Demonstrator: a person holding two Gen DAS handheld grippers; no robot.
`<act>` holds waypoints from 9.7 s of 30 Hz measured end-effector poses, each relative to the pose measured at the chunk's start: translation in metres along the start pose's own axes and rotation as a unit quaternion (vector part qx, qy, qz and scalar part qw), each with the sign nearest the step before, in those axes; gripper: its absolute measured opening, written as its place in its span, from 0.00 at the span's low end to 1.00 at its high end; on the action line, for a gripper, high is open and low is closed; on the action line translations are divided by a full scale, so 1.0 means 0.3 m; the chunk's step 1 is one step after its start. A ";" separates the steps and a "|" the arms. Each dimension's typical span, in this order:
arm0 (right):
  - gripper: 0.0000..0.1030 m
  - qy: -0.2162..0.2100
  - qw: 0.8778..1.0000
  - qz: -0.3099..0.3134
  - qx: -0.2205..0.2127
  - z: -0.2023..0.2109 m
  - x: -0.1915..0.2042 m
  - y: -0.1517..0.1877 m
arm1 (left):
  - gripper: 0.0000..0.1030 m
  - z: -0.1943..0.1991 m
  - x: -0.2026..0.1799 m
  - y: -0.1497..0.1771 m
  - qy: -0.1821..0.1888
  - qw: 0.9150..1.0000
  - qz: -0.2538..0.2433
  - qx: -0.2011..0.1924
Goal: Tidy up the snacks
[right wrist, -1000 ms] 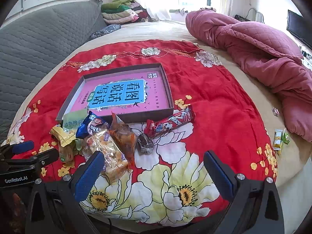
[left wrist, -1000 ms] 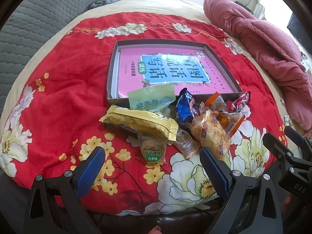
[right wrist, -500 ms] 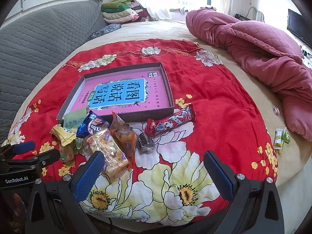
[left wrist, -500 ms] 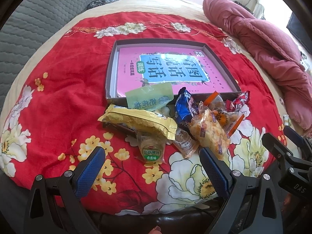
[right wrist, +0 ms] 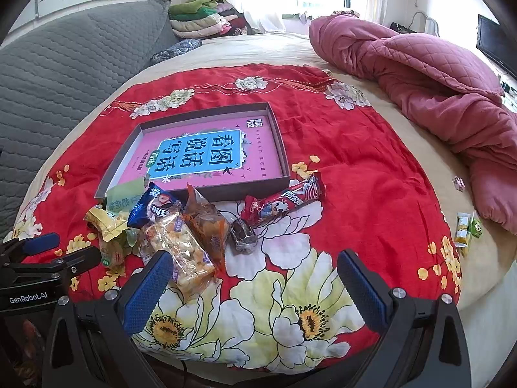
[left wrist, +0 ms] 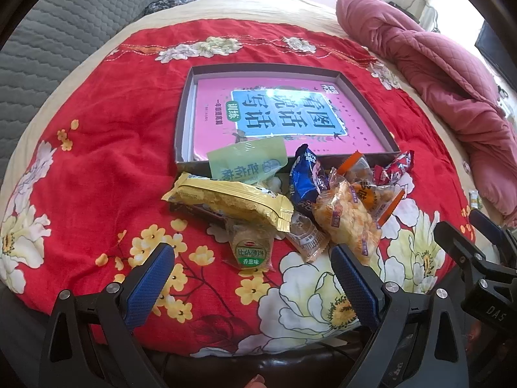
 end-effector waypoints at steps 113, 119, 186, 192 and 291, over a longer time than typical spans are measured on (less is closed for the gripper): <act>0.22 -0.106 0.986 -0.125 0.025 -0.255 -0.117 -0.135 | 0.29 -0.139 0.223 -0.096 0.216 0.955 0.201 -0.027; 0.22 -0.109 0.987 -0.115 0.012 -0.229 -0.104 -0.145 | 0.29 -0.108 0.231 -0.115 0.204 0.960 0.186 -0.044; 0.18 0.000 1.000 -0.008 0.013 -0.549 0.049 -0.313 | 0.28 -0.393 0.259 -0.368 0.189 0.979 0.075 -0.001; 0.18 -0.003 1.000 -0.014 0.015 -0.543 0.041 -0.309 | 0.28 -0.403 0.254 -0.362 0.189 0.979 0.076 0.006; 0.97 -0.139 0.989 0.043 -0.029 -0.062 0.187 -0.212 | 0.63 -0.040 0.216 -0.194 0.138 0.988 0.032 -0.056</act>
Point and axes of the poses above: each gripper's, at about its wrist camera, not at the fingertips, and z roughly against the way its jaws point, x to its left, y to its underside, the point moved 5 cm from there along -z, roughly the way its jaws point, and after that the axes turned 14 degrees about -z, right-handed, at the moved point
